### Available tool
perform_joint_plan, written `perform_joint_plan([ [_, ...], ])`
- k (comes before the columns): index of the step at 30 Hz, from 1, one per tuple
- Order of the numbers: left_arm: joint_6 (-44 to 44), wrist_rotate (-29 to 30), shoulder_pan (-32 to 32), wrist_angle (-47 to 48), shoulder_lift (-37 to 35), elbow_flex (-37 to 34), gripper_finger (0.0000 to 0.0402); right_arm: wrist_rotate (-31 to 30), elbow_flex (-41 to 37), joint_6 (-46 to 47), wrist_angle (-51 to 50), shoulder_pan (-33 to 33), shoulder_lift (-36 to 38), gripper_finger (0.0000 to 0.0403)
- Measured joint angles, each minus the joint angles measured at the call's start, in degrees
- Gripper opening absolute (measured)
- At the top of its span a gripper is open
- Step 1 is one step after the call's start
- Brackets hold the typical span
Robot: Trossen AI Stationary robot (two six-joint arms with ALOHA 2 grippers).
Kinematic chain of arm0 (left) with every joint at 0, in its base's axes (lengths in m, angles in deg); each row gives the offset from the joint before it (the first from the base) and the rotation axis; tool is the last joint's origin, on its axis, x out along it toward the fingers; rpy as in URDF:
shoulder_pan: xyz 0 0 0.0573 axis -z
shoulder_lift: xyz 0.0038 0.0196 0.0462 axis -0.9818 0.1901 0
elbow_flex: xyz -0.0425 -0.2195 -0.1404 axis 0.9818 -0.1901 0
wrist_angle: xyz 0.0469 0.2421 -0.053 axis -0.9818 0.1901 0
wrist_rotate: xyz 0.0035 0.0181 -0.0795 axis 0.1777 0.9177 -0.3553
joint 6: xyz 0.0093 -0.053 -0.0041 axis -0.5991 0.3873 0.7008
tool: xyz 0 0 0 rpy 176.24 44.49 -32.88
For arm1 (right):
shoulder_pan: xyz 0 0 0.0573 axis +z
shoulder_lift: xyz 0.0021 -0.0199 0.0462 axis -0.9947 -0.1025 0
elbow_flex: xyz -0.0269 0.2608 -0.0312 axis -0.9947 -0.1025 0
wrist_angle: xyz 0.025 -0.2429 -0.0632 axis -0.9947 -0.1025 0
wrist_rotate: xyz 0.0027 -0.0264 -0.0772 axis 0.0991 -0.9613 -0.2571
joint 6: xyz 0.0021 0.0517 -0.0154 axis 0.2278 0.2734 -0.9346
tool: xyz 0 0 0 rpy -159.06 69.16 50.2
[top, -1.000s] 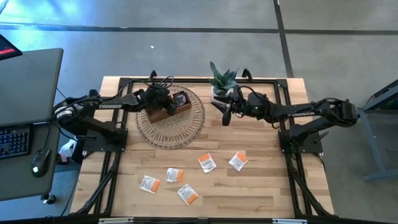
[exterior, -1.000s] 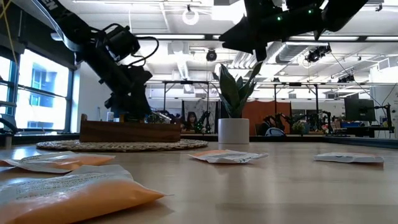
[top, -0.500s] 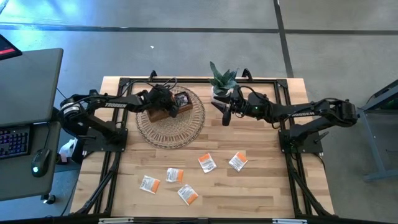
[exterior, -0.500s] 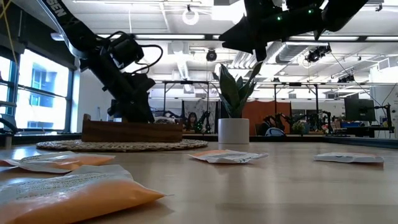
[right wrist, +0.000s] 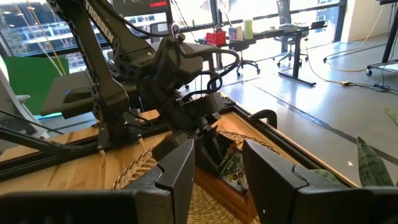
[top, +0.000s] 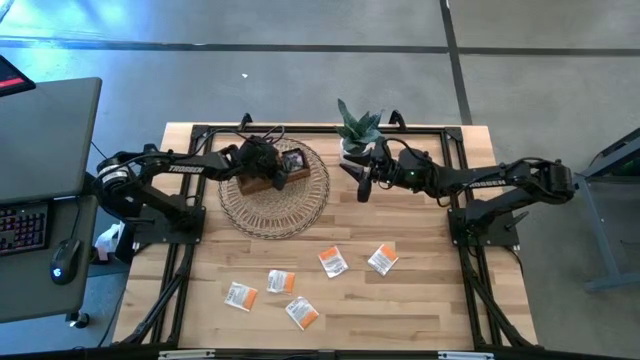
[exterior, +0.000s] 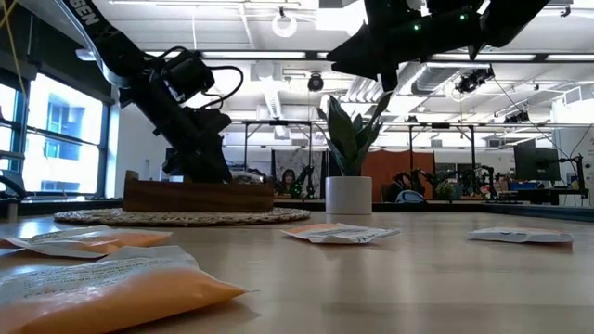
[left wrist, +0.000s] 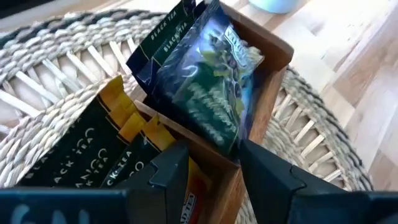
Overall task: Pick & Place Tea
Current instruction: Put the black tea bag into the right section of the wooden organizer
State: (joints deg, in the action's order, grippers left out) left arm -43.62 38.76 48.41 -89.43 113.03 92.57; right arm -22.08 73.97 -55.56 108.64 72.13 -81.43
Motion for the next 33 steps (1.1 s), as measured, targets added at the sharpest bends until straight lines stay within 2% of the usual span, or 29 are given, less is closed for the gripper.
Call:
perform_joint_plan([
  [8,-0.4,-1.0,0.0,-2.5,0.0,0.0,0.0135,0.0,0.0,0.0,0.0,0.0,0.0,0.0133],
  [12,-0.6,-0.9,-0.1,-2.5,0.0,0.0,0.01,0.0,0.0,0.0,0.0,0.0,0.0,0.0133],
  [19,-0.9,-3.2,-0.1,-2.6,0.0,0.0,0.0012,0.0,0.0,0.0,0.0,0.0,0.0,0.0133],
  [24,-2.0,-7.6,-0.1,-0.2,-2.0,1.9,0.0008,0.0,0.0,0.0,0.0,0.0,0.0,0.0133],
  [28,-5.1,-4.8,-0.1,9.1,-2.6,7.3,0.0002,0.0,0.0,0.0,0.0,0.0,0.0,0.0133],
  [33,-13.5,1.0,-0.1,30.4,-2.0,18.8,0.0001,0.0,0.0,0.0,0.0,0.0,0.0,0.0133],
])
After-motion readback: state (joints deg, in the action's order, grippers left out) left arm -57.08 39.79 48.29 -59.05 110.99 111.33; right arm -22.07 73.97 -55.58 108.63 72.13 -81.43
